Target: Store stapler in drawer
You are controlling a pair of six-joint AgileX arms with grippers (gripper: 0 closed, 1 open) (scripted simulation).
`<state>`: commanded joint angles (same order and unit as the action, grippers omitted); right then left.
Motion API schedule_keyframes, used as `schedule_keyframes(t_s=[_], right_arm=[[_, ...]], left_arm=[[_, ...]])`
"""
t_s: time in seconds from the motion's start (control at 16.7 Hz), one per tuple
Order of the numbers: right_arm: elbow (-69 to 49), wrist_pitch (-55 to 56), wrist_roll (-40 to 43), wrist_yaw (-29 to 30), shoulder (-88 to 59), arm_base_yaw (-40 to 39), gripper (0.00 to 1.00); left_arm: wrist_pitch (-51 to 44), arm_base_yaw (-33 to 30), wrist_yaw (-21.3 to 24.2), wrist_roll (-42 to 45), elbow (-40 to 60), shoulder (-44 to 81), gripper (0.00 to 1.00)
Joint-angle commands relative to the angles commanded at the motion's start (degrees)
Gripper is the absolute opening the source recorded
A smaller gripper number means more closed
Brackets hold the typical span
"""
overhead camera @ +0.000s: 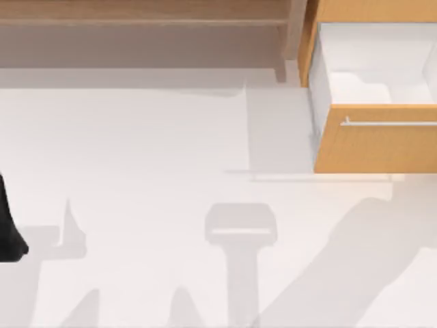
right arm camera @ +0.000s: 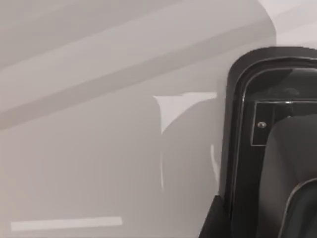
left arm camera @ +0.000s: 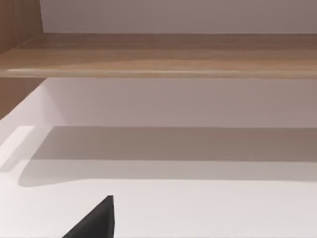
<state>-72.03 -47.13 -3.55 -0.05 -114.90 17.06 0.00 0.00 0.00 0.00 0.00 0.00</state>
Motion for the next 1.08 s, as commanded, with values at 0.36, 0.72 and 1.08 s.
schedule_keyframes(t_s=[0.36, 0.72, 1.08], right_arm=[[0.0, 0.0, 0.0, 0.0, 0.0, 0.0, 0.00], [0.3, 0.2, -1.8, 0.2, 2.4, 2.0, 0.00], [-2.5, -5.2, -0.5, 0.0, 3.1, 0.9, 0.00]], left_arm=[[0.0, 0.0, 0.0, 0.0, 0.0, 0.0, 1.00], [0.0, 0.0, 0.0, 0.0, 0.0, 0.0, 1.00], [0.0, 0.0, 0.0, 0.0, 0.0, 0.0, 1.00]])
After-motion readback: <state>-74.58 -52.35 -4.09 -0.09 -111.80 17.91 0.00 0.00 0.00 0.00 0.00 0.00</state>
